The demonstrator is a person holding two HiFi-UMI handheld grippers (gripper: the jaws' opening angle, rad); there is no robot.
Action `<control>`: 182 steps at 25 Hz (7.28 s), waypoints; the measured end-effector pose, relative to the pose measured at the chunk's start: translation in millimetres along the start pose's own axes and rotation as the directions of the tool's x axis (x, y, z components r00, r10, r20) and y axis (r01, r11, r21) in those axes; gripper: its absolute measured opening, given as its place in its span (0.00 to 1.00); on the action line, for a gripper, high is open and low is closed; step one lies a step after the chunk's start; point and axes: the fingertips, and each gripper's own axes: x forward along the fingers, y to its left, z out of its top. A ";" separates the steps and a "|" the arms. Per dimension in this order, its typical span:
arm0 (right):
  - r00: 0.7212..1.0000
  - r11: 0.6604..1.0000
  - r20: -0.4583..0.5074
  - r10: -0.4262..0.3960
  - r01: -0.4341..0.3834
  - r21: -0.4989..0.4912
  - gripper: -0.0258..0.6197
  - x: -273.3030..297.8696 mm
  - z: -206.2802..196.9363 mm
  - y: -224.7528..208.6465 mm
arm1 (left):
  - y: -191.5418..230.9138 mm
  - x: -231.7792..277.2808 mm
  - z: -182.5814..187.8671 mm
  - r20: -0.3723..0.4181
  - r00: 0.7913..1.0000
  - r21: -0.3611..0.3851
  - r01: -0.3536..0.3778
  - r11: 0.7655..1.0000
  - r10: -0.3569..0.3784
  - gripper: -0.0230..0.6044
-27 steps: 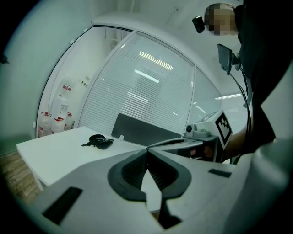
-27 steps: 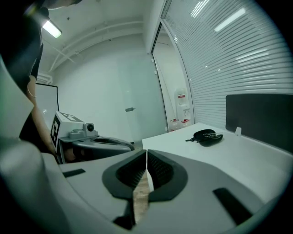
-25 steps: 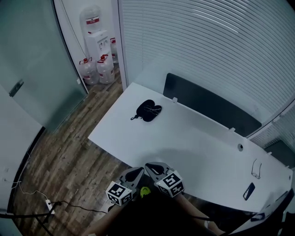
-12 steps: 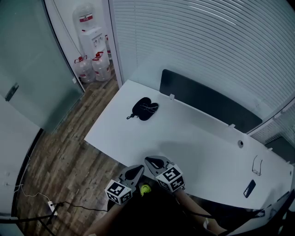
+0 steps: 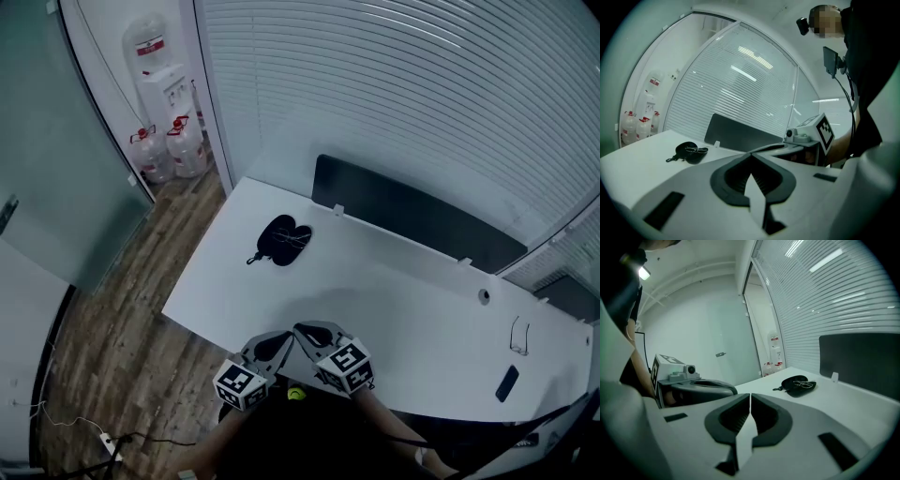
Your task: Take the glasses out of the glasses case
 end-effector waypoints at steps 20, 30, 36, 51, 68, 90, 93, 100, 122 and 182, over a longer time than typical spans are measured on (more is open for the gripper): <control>0.990 0.995 -0.101 -0.097 0.096 -0.019 0.07 50.3 33.1 -72.4 | 50.9 49.7 38.6 -0.017 0.990 -0.034 0.137 0.990 -0.137 0.05; 0.980 0.994 -0.171 -0.099 0.089 -0.064 0.07 75.3 42.7 -96.6 | 77.1 69.5 43.9 -0.025 0.990 -0.054 0.136 0.989 -0.137 0.05; 0.970 0.992 -0.216 -0.111 0.096 -0.081 0.11 85.8 40.9 -114.1 | 92.2 82.1 39.6 -0.049 0.990 -0.062 0.131 0.990 -0.134 0.05; 0.921 0.984 -0.359 -0.149 0.103 -0.143 0.15 99.7 27.4 -156.5 | 116.1 117.8 27.0 -0.061 0.993 -0.128 0.092 0.987 -0.101 0.05; 0.845 0.980 -0.511 -0.155 0.065 -0.190 0.18 130.2 11.8 -196.3 | 155.5 148.7 9.8 -0.074 0.997 -0.257 -0.005 0.966 -0.015 0.05; 0.688 0.960 -0.716 -0.116 -0.106 -0.258 0.19 152.7 1.3 -220.8 | 181.5 169.4 0.1 -0.088 0.996 -0.361 -0.050 0.931 0.020 0.05; 0.661 0.944 -0.738 -0.135 -0.141 -0.299 0.19 154.4 7.4 -222.5 | 181.8 169.7 4.1 -0.075 0.997 -0.375 -0.052 0.926 0.025 0.05; 0.632 0.945 -0.766 -0.118 -0.166 -0.282 0.19 167.5 4.8 -231.6 | 190.4 174.8 4.3 -0.069 0.997 -0.396 -0.067 0.916 0.043 0.05; 0.529 0.924 -0.845 -0.079 -0.280 -0.262 0.18 175.8 -17.0 -235.2 | 196.7 180.9 -13.3 -0.119 0.992 -0.430 -0.087 0.898 0.039 0.05; 0.705 0.924 -0.669 -0.235 -0.052 -0.380 0.10 132.7 32.3 -189.2 | 150.2 141.3 28.1 -0.115 0.993 -0.280 0.000 0.960 -0.034 0.05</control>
